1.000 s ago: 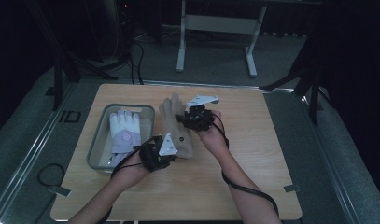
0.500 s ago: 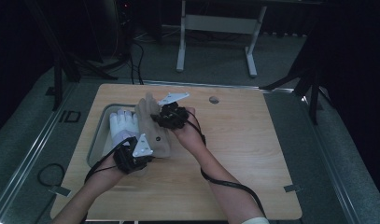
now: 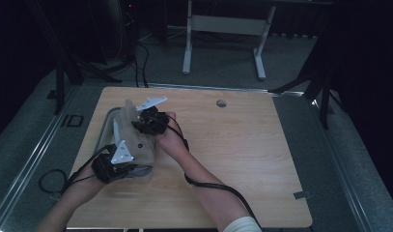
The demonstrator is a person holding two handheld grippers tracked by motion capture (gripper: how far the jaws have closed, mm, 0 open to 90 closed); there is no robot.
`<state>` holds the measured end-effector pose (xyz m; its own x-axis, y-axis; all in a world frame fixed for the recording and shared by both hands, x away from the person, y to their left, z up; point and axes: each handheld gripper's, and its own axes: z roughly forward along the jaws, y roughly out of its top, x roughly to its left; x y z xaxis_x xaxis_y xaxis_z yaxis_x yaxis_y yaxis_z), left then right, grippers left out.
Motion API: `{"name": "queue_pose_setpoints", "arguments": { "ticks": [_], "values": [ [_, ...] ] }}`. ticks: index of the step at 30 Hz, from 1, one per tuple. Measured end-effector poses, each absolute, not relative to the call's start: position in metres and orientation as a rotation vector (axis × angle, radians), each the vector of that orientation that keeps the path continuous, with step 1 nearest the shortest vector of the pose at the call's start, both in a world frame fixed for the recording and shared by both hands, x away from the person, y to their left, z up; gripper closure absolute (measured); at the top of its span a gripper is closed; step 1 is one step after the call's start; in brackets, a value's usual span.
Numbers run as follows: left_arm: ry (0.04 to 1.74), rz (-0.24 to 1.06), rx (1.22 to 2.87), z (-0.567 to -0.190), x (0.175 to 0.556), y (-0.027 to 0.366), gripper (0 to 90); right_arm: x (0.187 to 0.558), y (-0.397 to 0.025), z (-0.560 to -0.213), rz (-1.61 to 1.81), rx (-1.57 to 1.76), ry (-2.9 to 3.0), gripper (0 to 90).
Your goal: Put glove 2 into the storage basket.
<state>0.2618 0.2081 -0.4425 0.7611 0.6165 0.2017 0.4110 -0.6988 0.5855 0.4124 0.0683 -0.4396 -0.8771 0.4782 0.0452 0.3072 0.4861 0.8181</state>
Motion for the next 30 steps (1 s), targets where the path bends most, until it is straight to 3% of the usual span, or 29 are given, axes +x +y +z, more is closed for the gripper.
{"name": "queue_pose_setpoints", "arguments": {
  "ticks": [12, 26, 30],
  "values": [
    [0.844, 0.516, 2.45, -0.455, 0.263, 0.229, 81.4, 0.417, 0.105, -0.457, 1.307, 0.651, 2.584, 73.5],
    [0.867, 0.474, 2.47, -0.469, 0.275, 0.225, 81.2, 0.433, 0.106, -0.482, 1.224, 0.711, 2.657, 72.7],
    [0.874, 0.454, 2.454, -0.471, 0.276, 0.227, 79.9, 0.432, 0.105, -0.483, 1.24, 0.709, 2.645, 67.9]
  ]
}}
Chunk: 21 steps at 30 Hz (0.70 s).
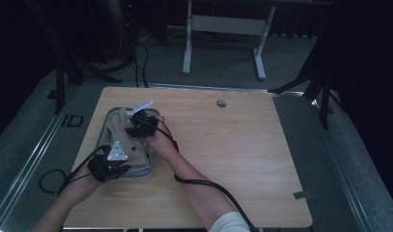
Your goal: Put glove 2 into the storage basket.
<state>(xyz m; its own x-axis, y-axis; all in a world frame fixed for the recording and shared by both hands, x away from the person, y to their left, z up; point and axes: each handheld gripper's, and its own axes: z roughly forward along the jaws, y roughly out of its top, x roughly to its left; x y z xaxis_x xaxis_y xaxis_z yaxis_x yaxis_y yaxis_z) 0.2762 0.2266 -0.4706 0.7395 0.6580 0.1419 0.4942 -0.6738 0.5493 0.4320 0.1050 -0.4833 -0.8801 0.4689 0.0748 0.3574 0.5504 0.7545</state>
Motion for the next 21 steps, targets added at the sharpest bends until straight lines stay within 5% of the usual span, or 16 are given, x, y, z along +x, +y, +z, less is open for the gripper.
{"name": "queue_pose_setpoints", "arguments": {
  "ticks": [13, 21],
  "values": [
    [0.927, 0.466, 2.303, -0.445, 0.263, 0.237, 50.1, 0.429, 0.078, -0.469, 1.345, 0.704, 2.674, 24.5],
    [0.953, 0.434, 2.168, -0.436, 0.261, 0.232, 35.0, 0.419, 0.06, -0.46, 1.419, 0.66, 2.635, 18.2]
  ]
}}
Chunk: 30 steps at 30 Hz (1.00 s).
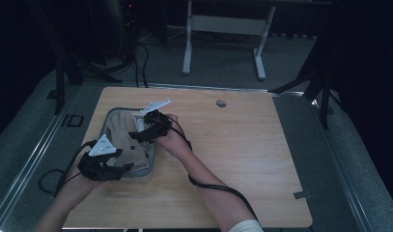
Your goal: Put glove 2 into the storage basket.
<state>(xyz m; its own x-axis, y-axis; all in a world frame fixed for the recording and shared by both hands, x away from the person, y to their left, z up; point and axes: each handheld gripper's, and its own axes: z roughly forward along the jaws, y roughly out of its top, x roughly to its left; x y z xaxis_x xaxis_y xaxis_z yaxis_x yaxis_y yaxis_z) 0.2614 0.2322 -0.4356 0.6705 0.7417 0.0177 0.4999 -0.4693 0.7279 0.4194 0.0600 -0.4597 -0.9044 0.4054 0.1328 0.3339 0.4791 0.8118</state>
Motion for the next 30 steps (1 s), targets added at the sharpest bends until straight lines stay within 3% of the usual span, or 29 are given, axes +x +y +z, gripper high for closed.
{"name": "queue_pose_setpoints", "arguments": {
  "ticks": [4, 9, 30],
  "values": [
    [0.938, 0.428, 2.133, -0.438, 0.264, 0.22, 15.5, 0.413, 0.046, -0.456, 1.426, 0.633, 2.619, 16.3],
    [0.9, 0.402, 2.107, -0.442, 0.266, 0.203, 7.1, 0.407, 0.027, -0.455, 1.408, 0.631, 2.62, 15.3],
    [0.764, 0.307, 2.092, -0.456, 0.265, 0.14, 7.0, 0.398, -0.054, -0.469, 1.375, 0.677, 2.605, 15.7]
  ]
}}
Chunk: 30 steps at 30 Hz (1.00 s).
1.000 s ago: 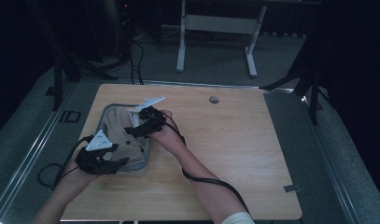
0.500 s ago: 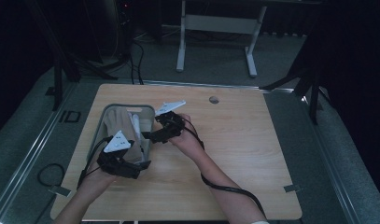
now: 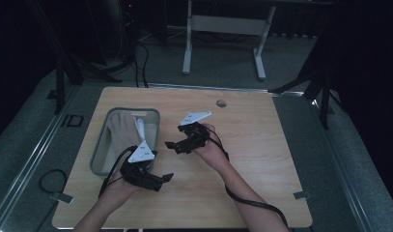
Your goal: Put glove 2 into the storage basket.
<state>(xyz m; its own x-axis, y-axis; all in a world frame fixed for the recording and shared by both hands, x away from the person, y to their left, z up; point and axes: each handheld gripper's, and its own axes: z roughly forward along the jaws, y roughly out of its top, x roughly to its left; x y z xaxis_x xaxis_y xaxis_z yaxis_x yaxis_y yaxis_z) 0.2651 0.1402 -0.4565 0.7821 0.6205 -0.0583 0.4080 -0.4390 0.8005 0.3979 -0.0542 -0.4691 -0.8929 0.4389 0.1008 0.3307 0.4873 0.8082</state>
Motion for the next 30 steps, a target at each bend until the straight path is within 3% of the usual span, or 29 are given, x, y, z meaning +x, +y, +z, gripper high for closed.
{"name": "queue_pose_setpoints", "arguments": {
  "ticks": [30],
  "values": [
    [0.639, 0.166, 2.138, -0.505, 0.263, 0.082, 7.0, 0.38, -0.125, -0.518, 1.306, 0.719, 2.611, 15.3]
  ]
}}
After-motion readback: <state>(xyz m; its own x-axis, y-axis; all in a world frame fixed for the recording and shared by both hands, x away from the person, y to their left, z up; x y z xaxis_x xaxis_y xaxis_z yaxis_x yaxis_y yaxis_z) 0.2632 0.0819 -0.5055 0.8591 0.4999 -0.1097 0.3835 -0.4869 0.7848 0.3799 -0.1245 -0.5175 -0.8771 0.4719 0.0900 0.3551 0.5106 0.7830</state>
